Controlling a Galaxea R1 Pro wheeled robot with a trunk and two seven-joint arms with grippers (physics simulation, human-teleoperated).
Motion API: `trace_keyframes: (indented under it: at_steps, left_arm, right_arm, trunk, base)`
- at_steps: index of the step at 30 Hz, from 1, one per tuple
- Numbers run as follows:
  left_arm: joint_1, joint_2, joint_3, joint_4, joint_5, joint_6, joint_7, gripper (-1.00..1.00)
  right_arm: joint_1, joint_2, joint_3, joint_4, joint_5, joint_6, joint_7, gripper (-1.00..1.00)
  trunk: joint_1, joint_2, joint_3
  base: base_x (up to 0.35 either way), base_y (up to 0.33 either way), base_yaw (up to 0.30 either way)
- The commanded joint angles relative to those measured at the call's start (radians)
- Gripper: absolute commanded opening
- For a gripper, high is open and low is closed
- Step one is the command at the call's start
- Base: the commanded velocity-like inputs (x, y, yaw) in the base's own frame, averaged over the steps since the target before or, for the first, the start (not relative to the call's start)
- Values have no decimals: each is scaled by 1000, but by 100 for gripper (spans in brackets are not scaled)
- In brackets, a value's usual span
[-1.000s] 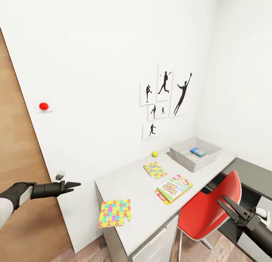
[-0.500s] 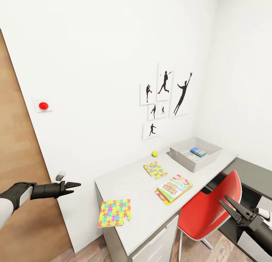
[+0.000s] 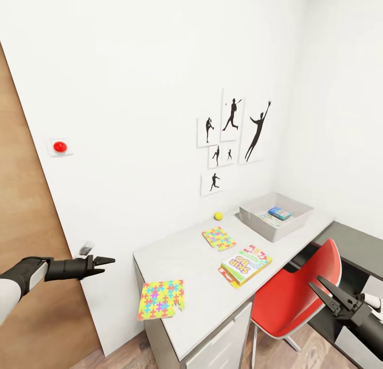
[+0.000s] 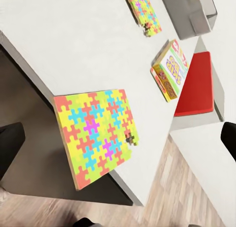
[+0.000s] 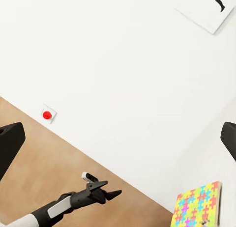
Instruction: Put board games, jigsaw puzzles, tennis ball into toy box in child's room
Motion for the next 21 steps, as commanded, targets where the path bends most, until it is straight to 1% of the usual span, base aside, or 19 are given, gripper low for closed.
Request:
trace_keyframes:
  at_steps: [1,7,21]
  left_arm:
    - [-1,-2,-4,0,8,11,1,100]
    - [-1,-8,-3,0,8,12,16,100]
    - [-1,-9,10,0,8,14,23,100]
  right_arm:
    - [0,0,0,0,-3,5,0,100]
    - [0,0,0,-1,-3,6,0,100]
    - [0,-2,-1,-2,-3,6,0,100]
  trunk:
    - [4,-9,-5]
    - [27,-51,-24]
    - [81,-149,-67]
  base:
    - [0,0,0]
    - [0,0,0]
    - [0,0,0]
